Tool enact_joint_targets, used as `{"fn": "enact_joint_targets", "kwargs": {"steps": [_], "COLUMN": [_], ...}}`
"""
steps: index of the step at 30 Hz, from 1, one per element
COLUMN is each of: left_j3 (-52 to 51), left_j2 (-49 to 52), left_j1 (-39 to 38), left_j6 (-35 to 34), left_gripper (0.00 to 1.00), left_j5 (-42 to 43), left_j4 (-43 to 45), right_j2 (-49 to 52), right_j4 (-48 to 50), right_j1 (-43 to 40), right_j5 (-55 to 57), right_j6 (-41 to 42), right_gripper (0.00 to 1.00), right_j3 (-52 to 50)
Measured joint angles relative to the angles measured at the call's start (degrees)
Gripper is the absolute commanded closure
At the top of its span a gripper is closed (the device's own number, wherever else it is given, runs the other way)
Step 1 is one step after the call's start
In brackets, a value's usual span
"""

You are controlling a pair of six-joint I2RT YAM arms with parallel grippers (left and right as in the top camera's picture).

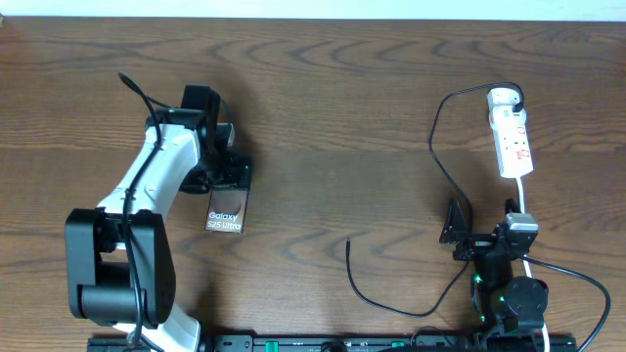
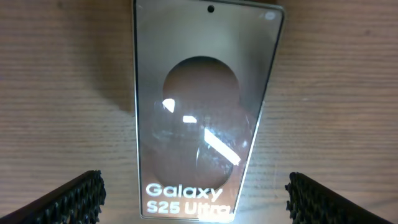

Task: Plug charger to phone and switch on socket
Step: 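Move left gripper over the boxed Galaxy phone and lower onto it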

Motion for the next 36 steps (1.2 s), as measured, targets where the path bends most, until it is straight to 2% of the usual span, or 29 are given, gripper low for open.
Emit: {"fn": "enact_joint_targets", "kwargs": {"steps": [9, 17, 36], "left_j3": [-2.5, -6.9, -9.0], "left_j2": [0.0, 0.0, 0.1], "left_j1": [0.0, 0.0, 0.0], "left_j6": [0.0, 0.1, 1.6], "left_gripper": [0.08, 0.08, 0.08], "left_j5": [0.0, 0.0, 0.0], "left_j4": [2.9, 9.1, 12.3], "right_j2": [0.0, 0.0, 0.0], "right_j4": [0.0, 0.0, 0.0], "right_j1": [0.0, 0.0, 0.0], "right_j5": [0.0, 0.0, 0.0], "right_j6": [0.0, 0.0, 0.0], "right_gripper": [0.01, 0.01, 0.01], "right_j3": [0.0, 0.0, 0.0]}}
